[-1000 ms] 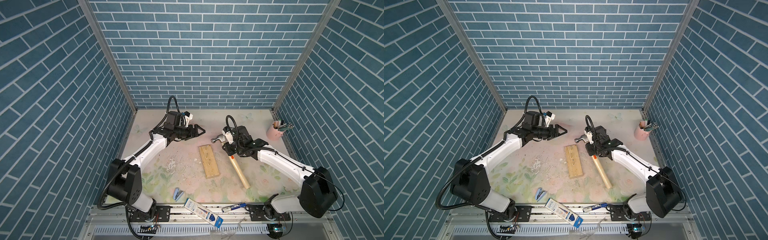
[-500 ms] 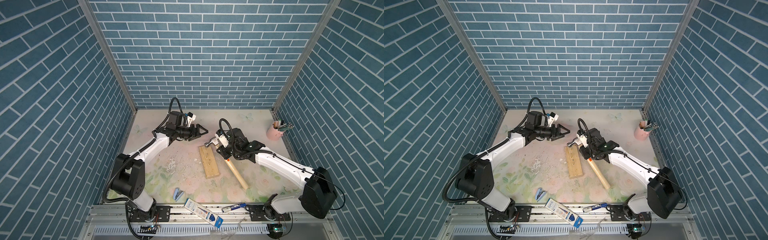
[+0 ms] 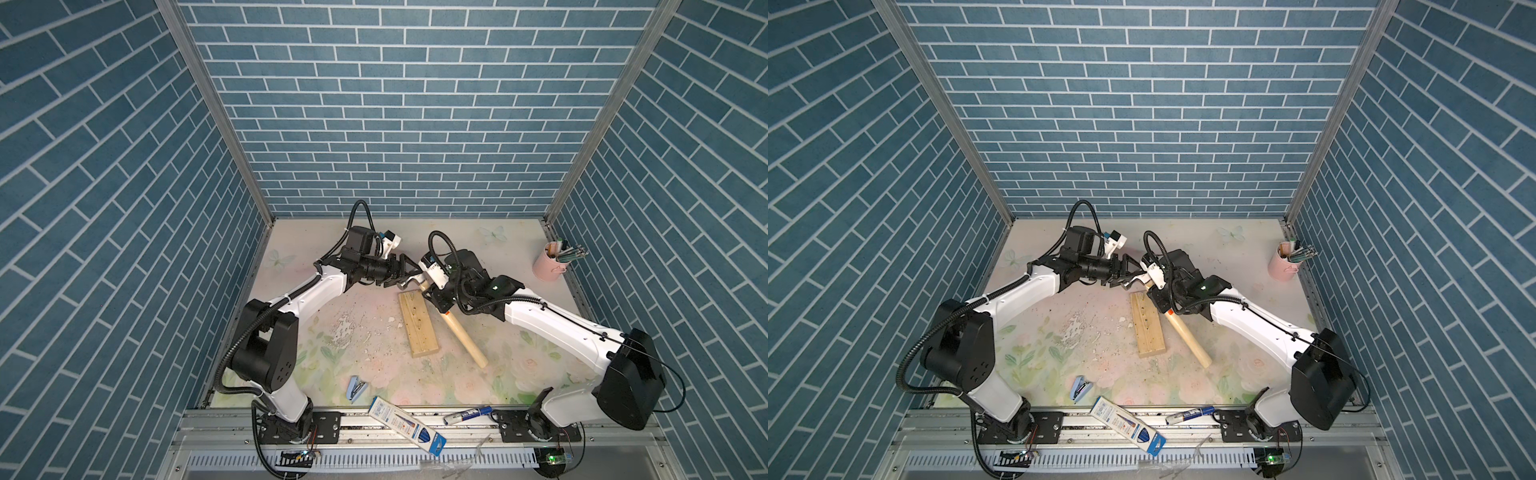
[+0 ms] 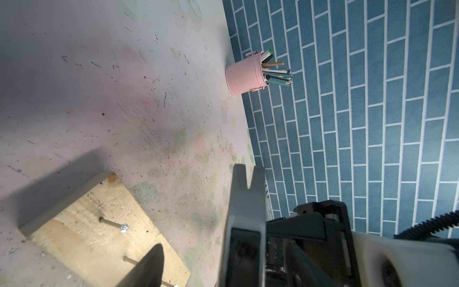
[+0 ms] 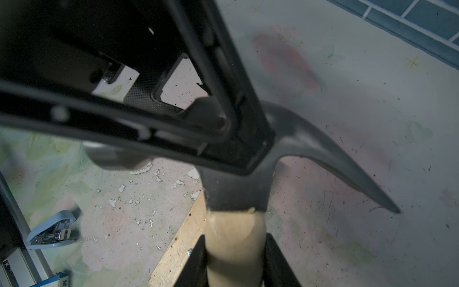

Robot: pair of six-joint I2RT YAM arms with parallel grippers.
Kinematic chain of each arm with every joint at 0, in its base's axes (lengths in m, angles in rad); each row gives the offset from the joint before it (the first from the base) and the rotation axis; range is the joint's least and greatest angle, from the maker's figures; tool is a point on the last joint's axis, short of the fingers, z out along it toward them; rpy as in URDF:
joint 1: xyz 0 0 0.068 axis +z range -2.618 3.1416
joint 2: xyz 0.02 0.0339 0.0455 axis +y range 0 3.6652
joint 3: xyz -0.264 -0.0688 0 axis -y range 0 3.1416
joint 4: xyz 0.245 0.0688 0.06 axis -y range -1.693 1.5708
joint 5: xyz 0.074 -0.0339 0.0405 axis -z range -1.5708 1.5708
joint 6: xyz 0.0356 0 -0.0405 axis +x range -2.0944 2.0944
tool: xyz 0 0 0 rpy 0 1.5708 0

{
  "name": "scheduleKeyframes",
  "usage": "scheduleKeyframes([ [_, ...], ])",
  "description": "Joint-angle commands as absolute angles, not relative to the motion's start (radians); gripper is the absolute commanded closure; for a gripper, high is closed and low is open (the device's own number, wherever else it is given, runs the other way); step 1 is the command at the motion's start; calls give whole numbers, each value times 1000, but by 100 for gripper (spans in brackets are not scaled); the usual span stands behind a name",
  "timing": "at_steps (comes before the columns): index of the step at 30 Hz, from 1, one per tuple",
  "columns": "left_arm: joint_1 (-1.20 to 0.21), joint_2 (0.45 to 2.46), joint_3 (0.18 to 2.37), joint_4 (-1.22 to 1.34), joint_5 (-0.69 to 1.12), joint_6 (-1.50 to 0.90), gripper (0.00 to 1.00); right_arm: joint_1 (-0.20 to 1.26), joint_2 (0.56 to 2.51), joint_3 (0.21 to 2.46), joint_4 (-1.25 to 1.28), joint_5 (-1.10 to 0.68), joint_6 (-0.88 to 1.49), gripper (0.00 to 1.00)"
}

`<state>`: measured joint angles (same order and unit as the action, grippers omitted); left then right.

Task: Use a claw hammer to pull out a nail
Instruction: Pick up the hammer at the center of the board.

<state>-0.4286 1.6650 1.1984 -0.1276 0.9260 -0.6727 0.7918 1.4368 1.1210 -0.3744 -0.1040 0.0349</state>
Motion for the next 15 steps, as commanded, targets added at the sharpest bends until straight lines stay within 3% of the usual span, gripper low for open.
scheduleKeyframes([
  [1, -439, 1677, 1222, -92, 958, -682, 24, 804, 1425, 1176, -284, -106, -10, 100],
  [15, -452, 1692, 1222, -63, 996, -705, 32, 828, 1427, 1196, -319, -109, -55, 100],
])
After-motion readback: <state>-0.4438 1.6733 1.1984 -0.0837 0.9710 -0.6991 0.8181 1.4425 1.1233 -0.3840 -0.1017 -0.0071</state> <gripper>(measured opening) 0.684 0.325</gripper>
